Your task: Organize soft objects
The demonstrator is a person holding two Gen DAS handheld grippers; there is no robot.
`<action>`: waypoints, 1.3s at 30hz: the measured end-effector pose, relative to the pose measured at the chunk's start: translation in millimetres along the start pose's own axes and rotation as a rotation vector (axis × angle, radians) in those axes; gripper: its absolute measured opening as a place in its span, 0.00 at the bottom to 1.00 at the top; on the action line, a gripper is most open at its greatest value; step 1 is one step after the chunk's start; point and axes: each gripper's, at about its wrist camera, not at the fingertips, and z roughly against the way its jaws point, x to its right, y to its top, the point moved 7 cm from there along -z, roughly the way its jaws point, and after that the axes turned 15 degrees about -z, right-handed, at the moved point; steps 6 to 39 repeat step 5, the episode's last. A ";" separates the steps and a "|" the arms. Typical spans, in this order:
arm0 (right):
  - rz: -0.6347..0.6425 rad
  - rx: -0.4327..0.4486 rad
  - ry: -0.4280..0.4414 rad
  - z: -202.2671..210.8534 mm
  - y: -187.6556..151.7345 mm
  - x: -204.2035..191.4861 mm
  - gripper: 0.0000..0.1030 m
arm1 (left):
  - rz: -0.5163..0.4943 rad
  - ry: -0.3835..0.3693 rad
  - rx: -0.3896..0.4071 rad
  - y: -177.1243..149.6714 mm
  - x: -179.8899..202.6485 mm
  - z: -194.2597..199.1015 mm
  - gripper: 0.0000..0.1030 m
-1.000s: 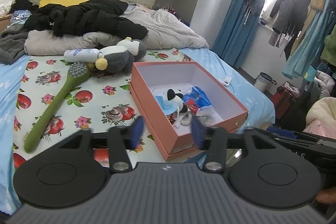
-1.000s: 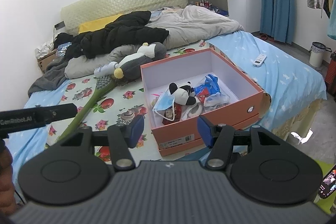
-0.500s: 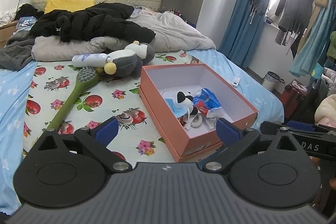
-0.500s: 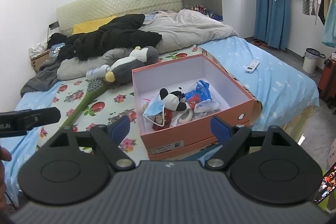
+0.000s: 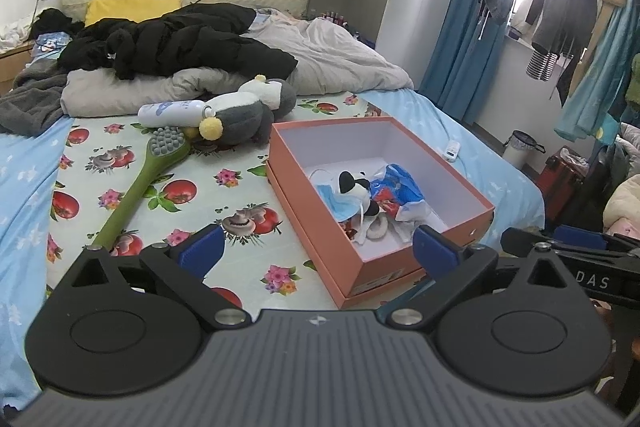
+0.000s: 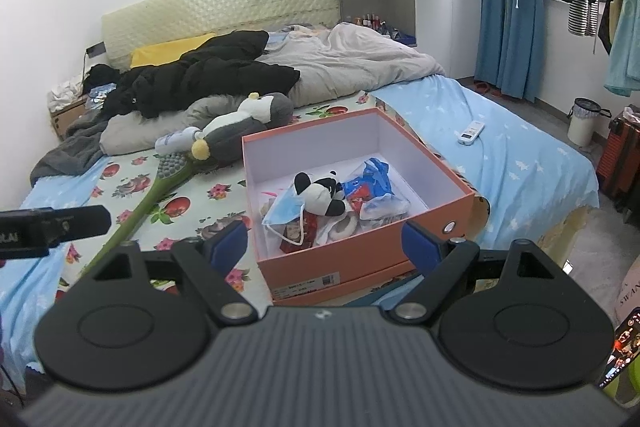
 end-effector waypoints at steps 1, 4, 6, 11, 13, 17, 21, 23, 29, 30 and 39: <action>0.000 -0.002 -0.001 0.0 0.0 0.2 0.83 | 0.000 0.001 -0.001 0.1 0.3 -0.1 0.99; 0.000 -0.005 0.001 0.1 0.0 0.1 0.83 | -0.006 0.006 0.002 0.1 0.6 0.1 0.99; 0.000 -0.005 0.002 0.3 -0.4 -0.3 0.83 | -0.008 0.006 0.002 0.0 0.8 -0.1 0.99; 0.000 -0.005 0.002 0.3 -0.4 -0.3 0.83 | -0.008 0.006 0.002 0.0 0.8 -0.1 0.99; 0.000 -0.005 0.002 0.3 -0.4 -0.3 0.83 | -0.008 0.006 0.002 0.0 0.8 -0.1 0.99; 0.000 -0.005 0.002 0.3 -0.4 -0.3 0.83 | -0.008 0.006 0.002 0.0 0.8 -0.1 0.99; 0.000 -0.005 0.002 0.3 -0.4 -0.3 0.83 | -0.008 0.006 0.002 0.0 0.8 -0.1 0.99; 0.000 -0.005 0.002 0.3 -0.4 -0.3 0.83 | -0.008 0.006 0.002 0.0 0.8 -0.1 0.99; 0.000 -0.005 0.002 0.3 -0.4 -0.3 0.83 | -0.008 0.006 0.002 0.0 0.8 -0.1 0.99; 0.000 -0.005 0.002 0.3 -0.4 -0.3 0.83 | -0.008 0.006 0.002 0.0 0.8 -0.1 0.99; 0.000 -0.005 0.002 0.3 -0.4 -0.3 0.83 | -0.008 0.006 0.002 0.0 0.8 -0.1 0.99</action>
